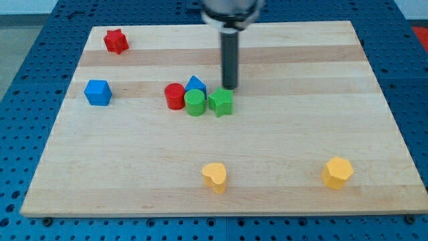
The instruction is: Point at the red star
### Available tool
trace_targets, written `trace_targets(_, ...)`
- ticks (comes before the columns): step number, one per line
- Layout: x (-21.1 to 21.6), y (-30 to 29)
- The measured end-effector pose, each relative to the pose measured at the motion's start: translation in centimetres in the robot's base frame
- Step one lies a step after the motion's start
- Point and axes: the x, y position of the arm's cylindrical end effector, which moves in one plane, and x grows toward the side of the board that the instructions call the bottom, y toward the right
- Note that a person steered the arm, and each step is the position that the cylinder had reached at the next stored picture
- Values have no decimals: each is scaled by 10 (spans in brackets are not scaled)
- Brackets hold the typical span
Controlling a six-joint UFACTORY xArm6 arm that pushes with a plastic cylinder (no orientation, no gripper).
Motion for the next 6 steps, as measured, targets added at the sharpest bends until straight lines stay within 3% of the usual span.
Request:
trace_targets(1, -49, 3)
trace_targets(3, -119, -61)
trace_targets(4, -181, -89)
trace_targets(6, -182, -127)
